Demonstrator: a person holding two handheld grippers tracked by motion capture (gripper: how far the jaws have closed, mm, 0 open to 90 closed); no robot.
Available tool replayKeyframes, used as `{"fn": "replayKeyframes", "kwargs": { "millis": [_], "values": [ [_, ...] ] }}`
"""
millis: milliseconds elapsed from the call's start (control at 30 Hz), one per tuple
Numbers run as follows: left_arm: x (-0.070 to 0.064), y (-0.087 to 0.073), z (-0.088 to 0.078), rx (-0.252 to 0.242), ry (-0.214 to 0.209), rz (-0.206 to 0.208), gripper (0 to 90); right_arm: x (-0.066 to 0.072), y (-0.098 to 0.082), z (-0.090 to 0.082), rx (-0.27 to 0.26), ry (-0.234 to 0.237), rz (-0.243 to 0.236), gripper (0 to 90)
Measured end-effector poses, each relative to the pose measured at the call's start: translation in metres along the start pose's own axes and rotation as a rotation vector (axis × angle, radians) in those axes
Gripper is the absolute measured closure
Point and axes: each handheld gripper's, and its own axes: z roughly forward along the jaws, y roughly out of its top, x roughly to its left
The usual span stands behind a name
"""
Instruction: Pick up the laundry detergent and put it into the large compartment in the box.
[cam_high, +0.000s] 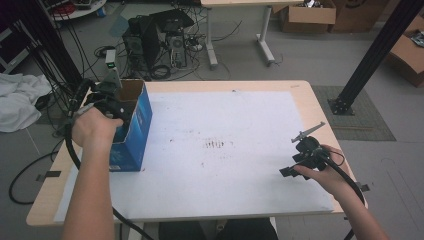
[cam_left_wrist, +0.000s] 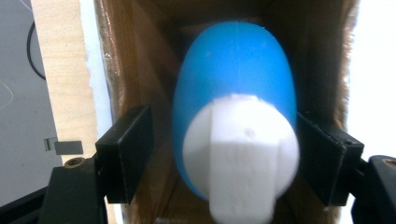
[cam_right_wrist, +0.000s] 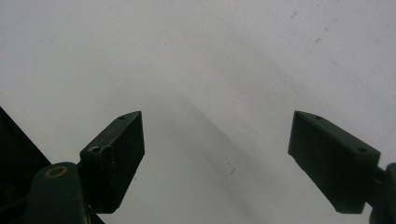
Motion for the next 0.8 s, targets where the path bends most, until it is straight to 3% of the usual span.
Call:
{"fn": "replayKeyframes", "kwargs": {
  "millis": [167,333,533,800],
  "values": [
    [-0.003,-0.001,-0.016,-0.011,0.013,0.032,21.7,0.000,0.001,-0.001,0.001,0.000,-0.003,18.6],
    [-0.017,-0.002,-0.036,-0.026,0.021,0.096,18.0,0.002,0.002,-0.002,-0.003,-0.003,-0.006,18.6],
    [-0.051,-0.003,-0.050,-0.044,0.002,0.219,13.7,0.004,0.006,-0.004,-0.004,-0.002,-0.010,18.6],
    [-0.099,-0.008,-0.054,-0.071,-0.040,0.348,6.7,0.007,0.005,-0.009,-0.004,-0.008,-0.008,18.5]
  ]
}}
